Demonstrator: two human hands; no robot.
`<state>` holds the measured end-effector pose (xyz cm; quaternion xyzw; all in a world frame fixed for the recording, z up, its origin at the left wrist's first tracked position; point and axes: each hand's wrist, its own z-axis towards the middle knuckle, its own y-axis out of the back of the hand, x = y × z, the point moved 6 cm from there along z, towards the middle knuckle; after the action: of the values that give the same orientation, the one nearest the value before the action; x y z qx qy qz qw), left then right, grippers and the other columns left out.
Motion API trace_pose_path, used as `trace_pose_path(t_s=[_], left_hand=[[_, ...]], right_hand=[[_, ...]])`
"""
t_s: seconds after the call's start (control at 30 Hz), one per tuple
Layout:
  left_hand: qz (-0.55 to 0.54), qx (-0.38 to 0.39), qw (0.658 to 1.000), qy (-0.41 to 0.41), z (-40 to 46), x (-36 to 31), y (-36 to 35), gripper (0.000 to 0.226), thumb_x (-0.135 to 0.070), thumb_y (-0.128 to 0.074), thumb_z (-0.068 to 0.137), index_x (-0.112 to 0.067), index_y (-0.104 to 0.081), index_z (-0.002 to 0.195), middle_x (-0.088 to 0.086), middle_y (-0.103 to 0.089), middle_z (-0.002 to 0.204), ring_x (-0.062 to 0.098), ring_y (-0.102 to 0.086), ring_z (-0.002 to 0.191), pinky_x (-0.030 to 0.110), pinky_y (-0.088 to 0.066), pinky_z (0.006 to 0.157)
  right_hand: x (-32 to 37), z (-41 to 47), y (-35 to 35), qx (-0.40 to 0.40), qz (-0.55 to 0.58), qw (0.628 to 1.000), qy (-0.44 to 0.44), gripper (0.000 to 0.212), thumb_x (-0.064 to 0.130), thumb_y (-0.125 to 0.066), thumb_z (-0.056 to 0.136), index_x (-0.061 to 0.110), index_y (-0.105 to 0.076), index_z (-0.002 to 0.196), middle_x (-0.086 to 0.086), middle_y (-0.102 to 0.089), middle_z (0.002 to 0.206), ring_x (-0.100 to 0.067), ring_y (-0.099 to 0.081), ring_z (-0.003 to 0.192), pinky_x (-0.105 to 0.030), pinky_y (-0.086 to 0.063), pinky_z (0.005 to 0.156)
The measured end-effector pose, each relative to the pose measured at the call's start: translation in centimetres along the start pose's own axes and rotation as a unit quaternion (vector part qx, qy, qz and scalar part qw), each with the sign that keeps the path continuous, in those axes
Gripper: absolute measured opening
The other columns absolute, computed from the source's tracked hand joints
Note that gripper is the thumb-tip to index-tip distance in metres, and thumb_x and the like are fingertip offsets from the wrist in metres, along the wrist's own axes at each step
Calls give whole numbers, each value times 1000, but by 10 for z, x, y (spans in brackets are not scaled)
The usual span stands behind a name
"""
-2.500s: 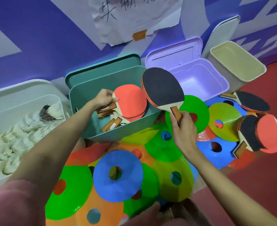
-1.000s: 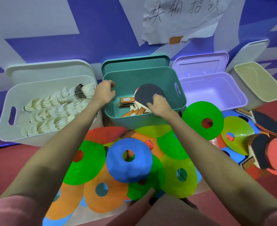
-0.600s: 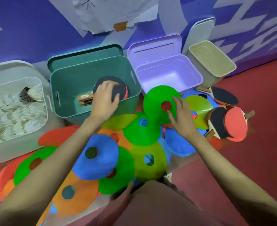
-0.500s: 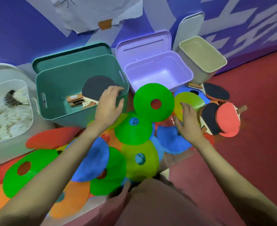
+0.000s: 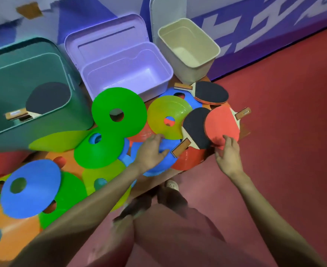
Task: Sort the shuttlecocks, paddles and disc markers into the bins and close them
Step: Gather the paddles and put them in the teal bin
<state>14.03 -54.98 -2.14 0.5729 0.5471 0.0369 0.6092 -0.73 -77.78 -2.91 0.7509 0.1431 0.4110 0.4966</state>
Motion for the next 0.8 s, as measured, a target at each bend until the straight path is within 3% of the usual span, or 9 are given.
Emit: trace_pose_path(t_s=[0.13, 0.27, 0.4, 0.53, 0.63, 0.73, 0.8], left_hand=[[35, 16, 998, 41, 22, -34, -41, 53, -38, -71, 80, -6, -53, 118, 13, -58, 113, 30, -55, 107, 41, -45, 86], [149, 11, 987, 62, 39, -52, -59, 52, -38, -70, 81, -9, -48, 117, 12, -53, 115, 30, -50, 110, 39, -42, 84], [193, 9, 977, 85, 49, -54, -64, 48, -33, -67, 85, -7, -45, 118, 12, -53, 117, 29, -50, 111, 39, -42, 80], [193, 32, 976, 95, 52, -52, -63, 48, -30, -69, 83, -6, -45, 117, 14, -54, 115, 32, -51, 109, 40, -41, 77], [168, 26, 981, 89, 52, -54, -57, 41, -28, -67, 81, -5, -49, 109, 16, -55, 108, 34, -52, 104, 37, -35, 71], [152, 23, 986, 72, 50, -61, -53, 37, -28, -65, 81, -3, -52, 104, 17, -53, 104, 35, -52, 99, 34, -30, 67], [124, 18, 990, 65, 48, -63, -48, 35, -26, -65, 82, -3, -49, 104, 18, -54, 99, 37, -55, 92, 35, -31, 64]], right_hand=[[-33, 43, 17, 12, -49, 999, 6, 63, 1, -55, 82, -1, -32, 141, -24, -36, 138, -43, -36, 123, -46, -31, 104], [-56, 95, 29, 17, -133, 991, 31, 75, -3, -50, 77, 8, -25, 146, -17, -21, 152, -43, -30, 129, -50, -33, 103], [-71, 142, 27, 46, -248, 966, 58, 64, 3, -49, 88, 12, -25, 147, -10, -14, 157, -35, -16, 142, -49, -30, 107], [-77, 168, 16, 87, -309, 942, 97, 41, 10, -52, 91, -1, -42, 129, -21, -31, 147, -35, -22, 140, -44, -19, 114], [-74, 178, 15, 75, -322, 935, 127, 25, 11, -46, 93, -2, -51, 114, -21, -51, 126, -36, -37, 129, -45, -23, 110], [-72, 183, 18, 91, -323, 931, 142, 22, 10, -45, 92, -1, -51, 110, -21, -55, 119, -36, -45, 119, -44, -28, 105], [-72, 180, 19, 144, -320, 924, 150, 35, 11, -62, 83, -1, -48, 112, -21, -53, 120, -37, -45, 120, -43, -30, 106]])
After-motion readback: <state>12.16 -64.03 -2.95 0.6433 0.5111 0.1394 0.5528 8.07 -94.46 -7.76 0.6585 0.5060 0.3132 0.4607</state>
